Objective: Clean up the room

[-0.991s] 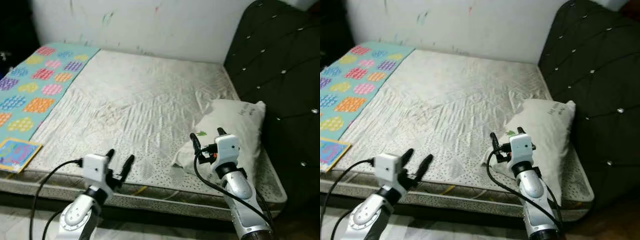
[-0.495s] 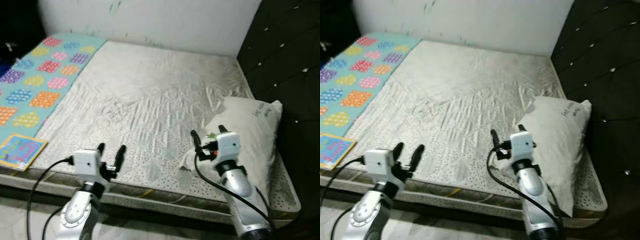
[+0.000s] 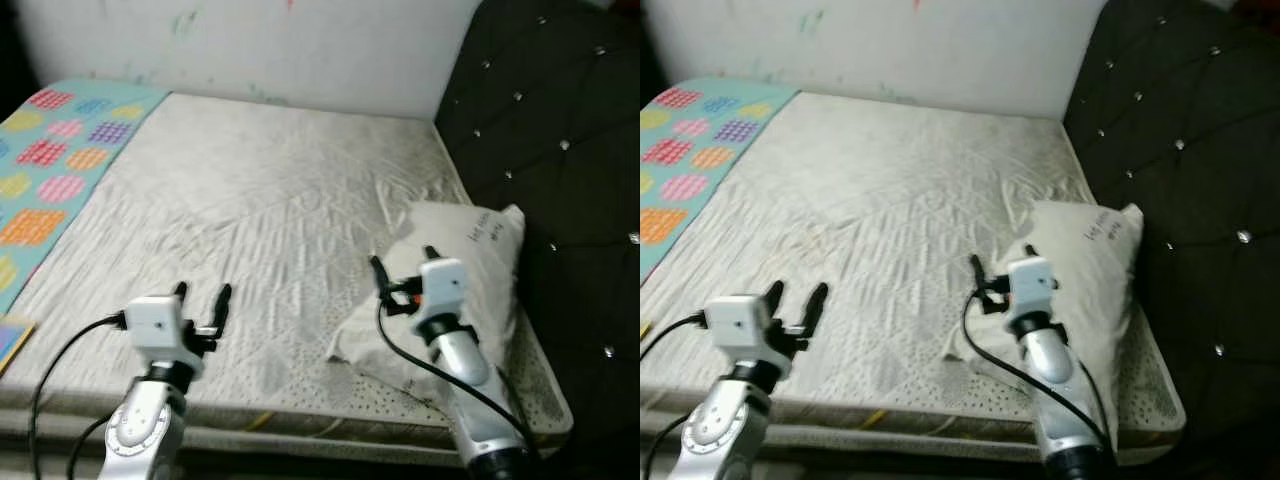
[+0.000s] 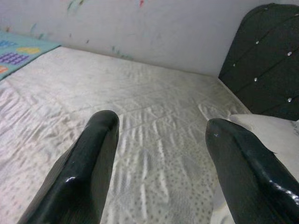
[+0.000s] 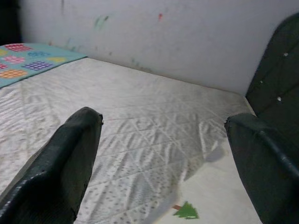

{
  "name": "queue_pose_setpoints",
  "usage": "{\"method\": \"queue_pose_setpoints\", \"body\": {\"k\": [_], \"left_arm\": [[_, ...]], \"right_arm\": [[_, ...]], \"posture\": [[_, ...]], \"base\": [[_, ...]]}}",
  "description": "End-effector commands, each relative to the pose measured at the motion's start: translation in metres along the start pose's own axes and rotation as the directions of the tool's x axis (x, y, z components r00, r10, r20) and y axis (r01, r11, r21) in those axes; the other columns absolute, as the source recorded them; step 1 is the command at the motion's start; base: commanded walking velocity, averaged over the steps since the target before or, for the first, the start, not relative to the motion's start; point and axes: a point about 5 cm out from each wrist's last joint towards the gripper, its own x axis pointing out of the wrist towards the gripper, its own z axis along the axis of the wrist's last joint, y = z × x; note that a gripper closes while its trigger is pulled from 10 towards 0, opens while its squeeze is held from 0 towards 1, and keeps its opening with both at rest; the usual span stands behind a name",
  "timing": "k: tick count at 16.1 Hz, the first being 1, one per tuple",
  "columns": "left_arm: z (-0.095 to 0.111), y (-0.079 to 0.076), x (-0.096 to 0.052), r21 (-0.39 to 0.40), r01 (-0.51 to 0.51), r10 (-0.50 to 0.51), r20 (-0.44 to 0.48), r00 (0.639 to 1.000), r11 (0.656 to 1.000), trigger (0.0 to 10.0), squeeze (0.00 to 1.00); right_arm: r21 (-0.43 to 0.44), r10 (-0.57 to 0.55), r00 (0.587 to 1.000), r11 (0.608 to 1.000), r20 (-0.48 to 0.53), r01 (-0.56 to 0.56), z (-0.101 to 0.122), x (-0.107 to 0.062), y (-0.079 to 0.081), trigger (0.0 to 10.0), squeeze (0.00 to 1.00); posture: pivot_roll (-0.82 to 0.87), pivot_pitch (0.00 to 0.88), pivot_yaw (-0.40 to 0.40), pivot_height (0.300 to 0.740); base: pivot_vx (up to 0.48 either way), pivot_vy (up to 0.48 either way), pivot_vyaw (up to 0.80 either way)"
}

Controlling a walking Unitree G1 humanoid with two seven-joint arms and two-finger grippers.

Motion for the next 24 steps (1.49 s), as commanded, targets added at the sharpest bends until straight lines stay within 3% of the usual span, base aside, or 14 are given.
{"method": "queue_pose_setpoints", "body": {"k": [1, 7, 19, 24], "left_arm": [[-0.0002, -0.0094, 0.0031, -0.011, 0.025, -0.025, -0.002, 1.0, 1.0, 10.0, 0.0], [-0.0021, -0.0086, 0.0046, -0.016, -0.017, 0.016, -0.017, 1.0, 1.0, 10.0, 0.0], [-0.0037, -0.0142, 0.003, -0.035, -0.013, 0.012, -0.024, 1.0, 0.999, 10.0, 0.0], [-0.004, -0.0144, 0.004, -0.038, -0.014, 0.013, -0.024, 1.0, 0.999, 10.0, 0.0]], "right_arm": [[-0.017, -0.04, 0.999, 0.999, 0.006, 0.04, 0.0016, -0.0028, -0.0135, 10.0, 0.0], [-0.025, -0.041, 0.999, 0.999, 0.01, 0.041, 0.003, 0.0, -0.0153, 10.0, 0.0], [-0.026, -0.033, 0.999, 0.999, -0.001, 0.033, 0.0014, -0.0018, -0.016, 10.0, 0.0], [-0.018, -0.039, 0.999, 0.999, -0.002, 0.039, 0.0019, -0.0008, -0.0172, 10.0, 0.0]], "posture": [[-0.04, 0.052, -0.073, 0.74], [-0.03, 0.046, -0.079, 0.74], [-0.04, 0.054, -0.09, 0.74], [-0.04, 0.057, -0.09, 0.74]], "base": [[0.0, 0.0, 0.0], [0.0, 0.0, 0.0], [0.0, -0.304, 0.0], [0.0, -0.319, -0.37]]}}
